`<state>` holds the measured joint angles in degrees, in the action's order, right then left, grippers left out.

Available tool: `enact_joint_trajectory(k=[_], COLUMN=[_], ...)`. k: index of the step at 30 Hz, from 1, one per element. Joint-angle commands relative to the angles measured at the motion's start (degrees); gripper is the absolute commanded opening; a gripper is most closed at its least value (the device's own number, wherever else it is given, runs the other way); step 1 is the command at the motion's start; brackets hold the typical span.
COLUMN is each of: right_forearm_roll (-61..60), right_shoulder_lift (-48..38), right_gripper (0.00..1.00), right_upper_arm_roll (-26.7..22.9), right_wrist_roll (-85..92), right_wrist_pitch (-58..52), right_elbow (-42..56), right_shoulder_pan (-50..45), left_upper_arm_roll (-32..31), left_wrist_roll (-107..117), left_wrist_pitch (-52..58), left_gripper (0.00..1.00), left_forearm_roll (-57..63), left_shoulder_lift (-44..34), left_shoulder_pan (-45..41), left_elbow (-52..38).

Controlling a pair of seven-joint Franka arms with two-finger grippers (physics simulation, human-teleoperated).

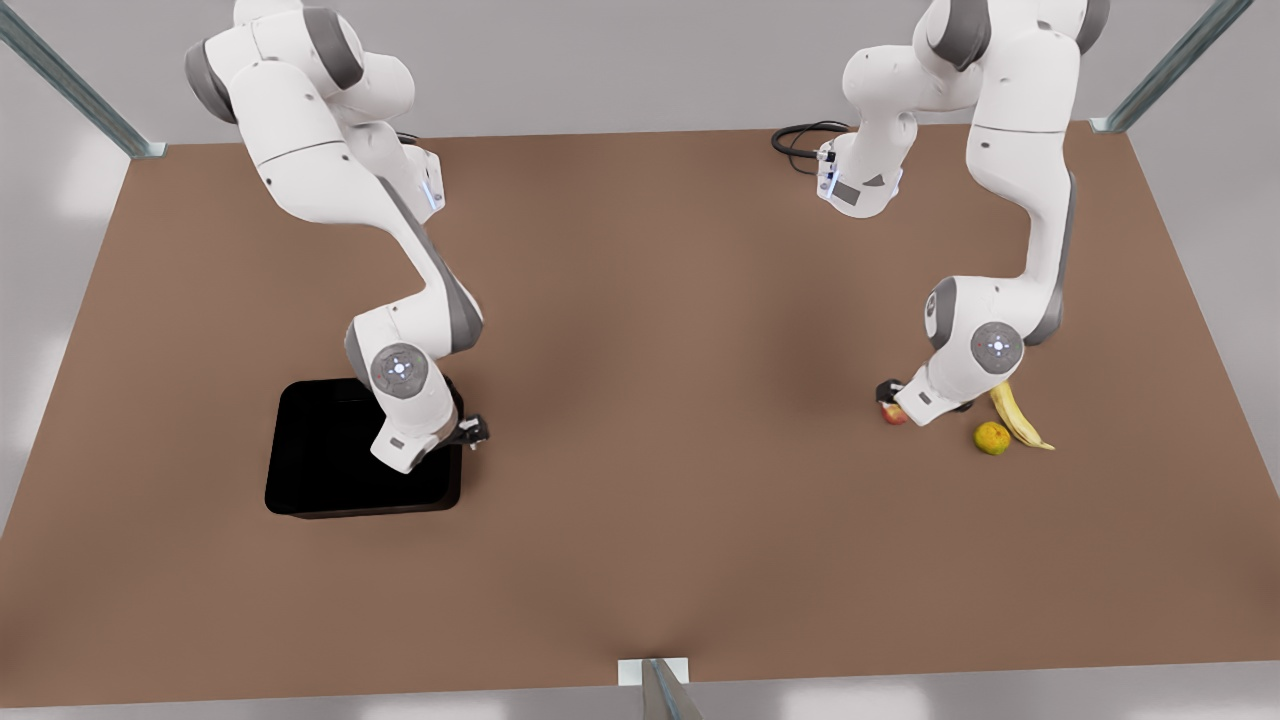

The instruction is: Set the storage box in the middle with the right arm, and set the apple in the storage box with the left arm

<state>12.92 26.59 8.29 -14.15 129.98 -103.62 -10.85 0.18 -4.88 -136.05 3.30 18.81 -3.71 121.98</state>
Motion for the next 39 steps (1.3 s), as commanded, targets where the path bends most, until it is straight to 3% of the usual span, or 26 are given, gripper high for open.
enact_joint_trajectory(k=[1, 7, 8, 9, 10, 12, 28, 36, 39], right_forearm_roll=[0.00, -0.26, -0.35, -0.35, -0.35, -0.35, -1.32, -2.20, -5.27], right_shoulder_lift=[0.21, 3.73, 3.99, 4.08, 4.34, 4.52, 2.15, -1.10, -1.11], right_gripper=[1.00, 0.98, 0.78, 0.50, 0.34, 0.21, 0.21, 0.21, 0.21], right_upper_arm_roll=[-0.03, -1.26, -1.26, -1.26, -1.34, -1.26, -1.26, -0.64, -0.64], right_wrist_roll=[0.00, 0.62, 0.62, 0.62, 0.62, 0.62, 0.53, -0.08, -0.44], right_wrist_pitch=[0.19, 2.56, 2.56, 2.47, 2.47, 2.39, 2.47, 2.47, 2.56], right_elbow=[-0.09, -0.80, -0.80, -0.80, -0.80, -0.80, -0.36, -0.09, 1.40], right_shoulder_pan=[-0.05, 0.48, 0.48, 0.48, 0.30, 0.30, -1.19, -9.98, -13.75], left_upper_arm_roll=[0.00, 0.00, 0.09, 0.09, 0.09, 0.26, 0.26, 0.35, 0.35], left_wrist_roll=[0.05, 0.75, 0.75, 0.84, 0.75, 0.75, 0.49, 0.49, 0.49], left_wrist_pitch=[0.00, -4.39, -5.89, -8.00, -8.96, -9.49, -15.91, -16.70, -16.79], left_gripper=[1.00, 1.00, 1.00, 1.00, 1.00, 1.00, 0.98, 0.81, 0.81], left_forearm_roll=[-0.31, -1.81, -1.81, -1.81, -1.72, -1.19, 1.18, 1.36, 1.27], left_shoulder_lift=[0.00, 1.32, 1.40, 1.40, 1.32, 0.35, 3.95, 4.48, 4.83], left_shoulder_pan=[-0.06, -1.47, -2.09, -2.61, -2.09, -1.12, 0.46, 0.46, 0.46], left_elbow=[0.10, 1.86, 2.74, 3.97, 4.93, 6.52, 7.57, 7.57, 7.05])
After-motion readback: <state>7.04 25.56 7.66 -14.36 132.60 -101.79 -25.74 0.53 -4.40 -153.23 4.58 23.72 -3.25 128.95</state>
